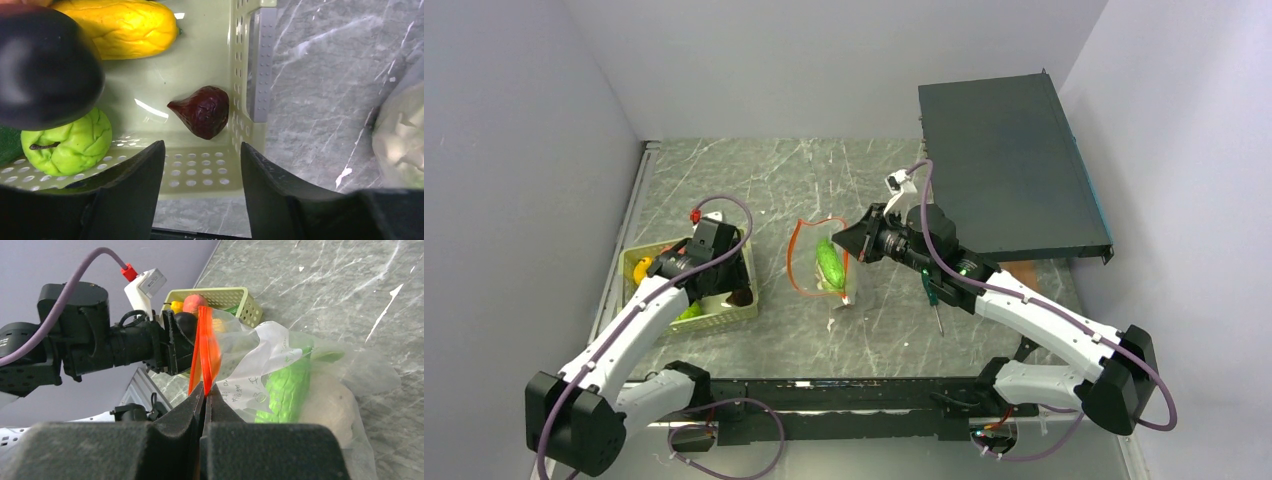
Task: Place the food in the zip-top bag and seal the zipper
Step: Pick up the fake fruit from the bin.
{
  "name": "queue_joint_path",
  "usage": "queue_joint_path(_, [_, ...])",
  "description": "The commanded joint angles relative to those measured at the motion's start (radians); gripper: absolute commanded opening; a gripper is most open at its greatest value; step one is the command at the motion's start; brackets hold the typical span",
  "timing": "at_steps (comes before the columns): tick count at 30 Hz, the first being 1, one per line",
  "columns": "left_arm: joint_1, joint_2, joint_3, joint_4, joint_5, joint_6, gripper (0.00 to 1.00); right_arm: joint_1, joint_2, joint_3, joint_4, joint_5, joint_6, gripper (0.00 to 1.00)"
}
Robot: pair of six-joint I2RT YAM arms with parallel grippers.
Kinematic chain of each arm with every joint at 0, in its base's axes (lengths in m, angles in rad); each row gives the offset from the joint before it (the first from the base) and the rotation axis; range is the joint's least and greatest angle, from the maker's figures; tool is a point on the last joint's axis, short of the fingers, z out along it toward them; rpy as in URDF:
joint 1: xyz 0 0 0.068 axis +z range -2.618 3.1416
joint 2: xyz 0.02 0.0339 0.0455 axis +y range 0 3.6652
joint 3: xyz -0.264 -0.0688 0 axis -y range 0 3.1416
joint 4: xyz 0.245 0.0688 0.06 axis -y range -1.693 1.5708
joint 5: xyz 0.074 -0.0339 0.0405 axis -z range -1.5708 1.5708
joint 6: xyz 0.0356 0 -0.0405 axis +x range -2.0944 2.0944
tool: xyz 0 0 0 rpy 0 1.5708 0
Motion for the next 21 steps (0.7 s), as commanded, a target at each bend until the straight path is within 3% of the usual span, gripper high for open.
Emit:
queue_joint_path(1, [0.051,0.016,-0.025,0.099,0.079,0.037,0.59,-0.006,-0.032,0.036,0.021,-0.001,-0.027,0.00])
queue_joint_path(10, [0.098,0.076,-0.062,0.157,0.139,0.044,0.62,-0.006,-0.006,0.031,0.045,-0.019,-0.016,0.00])
queue_joint_path(21, [0.107,0.162,-0.122,0.228,0.163,0.028,0.58,-0.006,-0.014,0.026,0.039,-0.007,-0.024,0.00])
